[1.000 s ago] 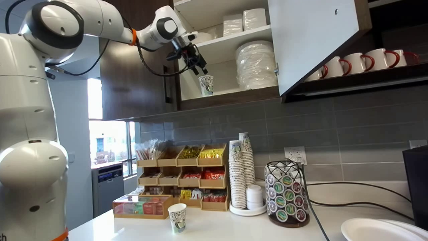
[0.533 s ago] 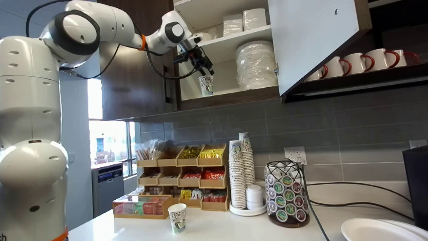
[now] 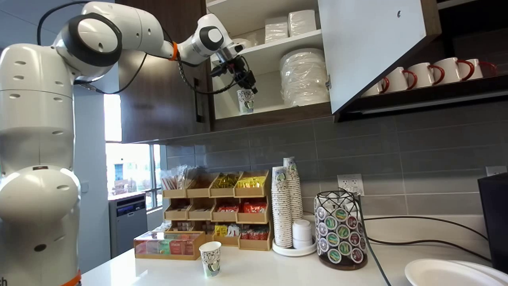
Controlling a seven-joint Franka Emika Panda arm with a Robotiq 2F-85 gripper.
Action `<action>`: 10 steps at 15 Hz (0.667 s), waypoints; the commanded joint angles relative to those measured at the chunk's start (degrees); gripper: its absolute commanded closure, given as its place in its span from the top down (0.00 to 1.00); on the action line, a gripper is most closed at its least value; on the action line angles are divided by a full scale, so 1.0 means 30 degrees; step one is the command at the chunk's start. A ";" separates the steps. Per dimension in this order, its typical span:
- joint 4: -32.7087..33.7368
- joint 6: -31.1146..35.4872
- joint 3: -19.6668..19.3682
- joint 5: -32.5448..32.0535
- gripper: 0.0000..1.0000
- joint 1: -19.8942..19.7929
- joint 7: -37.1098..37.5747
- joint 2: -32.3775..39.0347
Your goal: Remove the coffee cup from the upper cabinet and put it in the coffee cup on the counter then place the two cups in the open upper cabinet.
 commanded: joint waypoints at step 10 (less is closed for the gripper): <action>-0.0343 -0.0767 -0.1418 0.7498 0.01 -0.0498 -0.0820 -0.1270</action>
